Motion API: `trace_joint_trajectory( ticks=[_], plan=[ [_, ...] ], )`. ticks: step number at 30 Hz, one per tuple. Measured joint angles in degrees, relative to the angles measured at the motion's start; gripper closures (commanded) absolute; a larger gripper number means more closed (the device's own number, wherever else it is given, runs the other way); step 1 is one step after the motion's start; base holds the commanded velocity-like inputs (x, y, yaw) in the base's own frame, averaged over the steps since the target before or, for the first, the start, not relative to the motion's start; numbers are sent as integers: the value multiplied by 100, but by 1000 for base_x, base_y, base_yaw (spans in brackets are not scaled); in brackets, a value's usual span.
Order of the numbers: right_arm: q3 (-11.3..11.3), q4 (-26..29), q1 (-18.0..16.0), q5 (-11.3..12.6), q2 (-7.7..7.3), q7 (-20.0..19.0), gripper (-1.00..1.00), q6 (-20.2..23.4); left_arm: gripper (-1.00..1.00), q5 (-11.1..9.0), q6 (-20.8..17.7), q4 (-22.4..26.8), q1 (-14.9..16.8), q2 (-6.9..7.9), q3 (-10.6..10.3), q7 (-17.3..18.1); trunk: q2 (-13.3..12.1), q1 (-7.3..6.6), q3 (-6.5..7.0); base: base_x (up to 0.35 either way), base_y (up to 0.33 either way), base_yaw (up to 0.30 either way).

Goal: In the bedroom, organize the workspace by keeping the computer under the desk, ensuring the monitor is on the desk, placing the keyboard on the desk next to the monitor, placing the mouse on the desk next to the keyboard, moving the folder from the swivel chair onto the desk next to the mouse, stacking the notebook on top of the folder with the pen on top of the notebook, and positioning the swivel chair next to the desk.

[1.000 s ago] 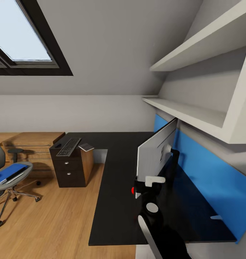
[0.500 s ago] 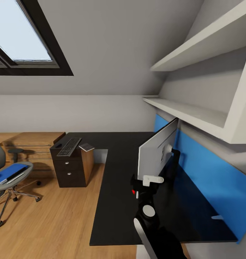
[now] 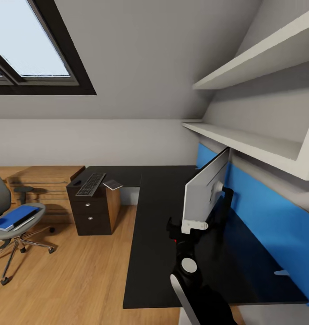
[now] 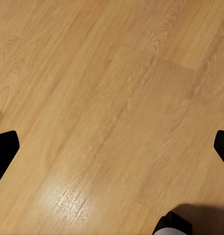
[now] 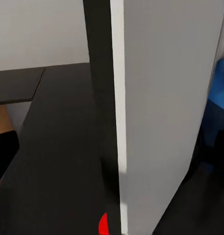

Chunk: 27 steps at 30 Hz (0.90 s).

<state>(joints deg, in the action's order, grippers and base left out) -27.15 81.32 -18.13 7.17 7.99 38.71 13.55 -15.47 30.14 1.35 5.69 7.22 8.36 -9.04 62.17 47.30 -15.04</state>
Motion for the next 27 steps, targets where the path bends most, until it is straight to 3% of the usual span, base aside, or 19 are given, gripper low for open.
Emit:
trace_joint_trajectory(
  ticks=[8,18,27],
  plan=[
    [-2,-24,0,-24,-86,0,-100,-25,-100,0,1,0,2,1,0,0,0,0,0,0,2,0],
    [11,-581,0,-582,-68,56,-100,-250,-100,-1,23,0,-1,1,0,0,0,-1,0,90,0,0],
    [23,-613,0,-627,-67,157,-100,-293,-100,-1,23,0,-1,0,0,0,0,-1,0,39,0,0]
  ],
)
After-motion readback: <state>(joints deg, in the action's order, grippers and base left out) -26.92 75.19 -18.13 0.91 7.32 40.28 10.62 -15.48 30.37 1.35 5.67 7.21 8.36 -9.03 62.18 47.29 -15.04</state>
